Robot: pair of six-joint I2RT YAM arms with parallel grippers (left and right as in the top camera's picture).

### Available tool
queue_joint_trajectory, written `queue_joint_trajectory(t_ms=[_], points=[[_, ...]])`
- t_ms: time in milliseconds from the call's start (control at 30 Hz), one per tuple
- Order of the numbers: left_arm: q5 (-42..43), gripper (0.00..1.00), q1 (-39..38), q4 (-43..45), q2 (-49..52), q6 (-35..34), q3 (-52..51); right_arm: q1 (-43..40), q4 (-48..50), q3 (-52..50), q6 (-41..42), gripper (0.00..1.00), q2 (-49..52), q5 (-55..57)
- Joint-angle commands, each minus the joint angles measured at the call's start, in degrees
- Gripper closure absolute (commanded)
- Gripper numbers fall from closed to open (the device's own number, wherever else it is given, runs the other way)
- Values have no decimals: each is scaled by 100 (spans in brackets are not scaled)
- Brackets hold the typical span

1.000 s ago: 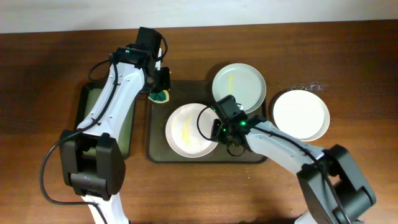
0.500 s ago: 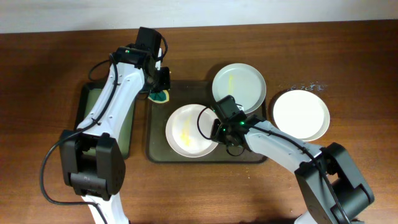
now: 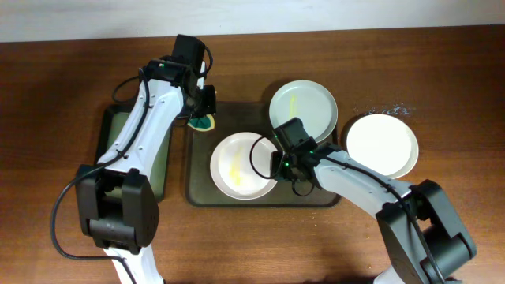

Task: Clean dirty plates on tray and stack at the side
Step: 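Bring the sponge with the left gripper down onto the held plate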

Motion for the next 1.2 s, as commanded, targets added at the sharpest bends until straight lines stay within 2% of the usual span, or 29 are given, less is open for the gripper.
queue_joint_trajectory(t_ms=[0, 33, 100, 400, 567, 900, 1167], points=[[188, 100, -92, -28, -13, -46, -72, -42, 55, 109, 138, 90, 240, -52], [192, 100, -118, -42, -13, -22, -120, -52, 79, 109, 262, 95, 254, -94], [192, 100, -162, -52, -13, 50, -223, -55, 197, 109, 404, 96, 282, -214], [249, 100, -186, -94, -13, 133, -389, -59, 549, 109, 758, 96, 575, -754], [699, 100, -186, -136, -13, 787, -389, -59, 627, 109, 754, 96, 627, -896], [807, 100, -188, -376, -13, 944, -466, -59, 579, 109, 752, 96, 629, -935], [1086, 100, -284, -140, -13, 1023, -981, -59, 577, 109, 752, 96, 629, -933]])
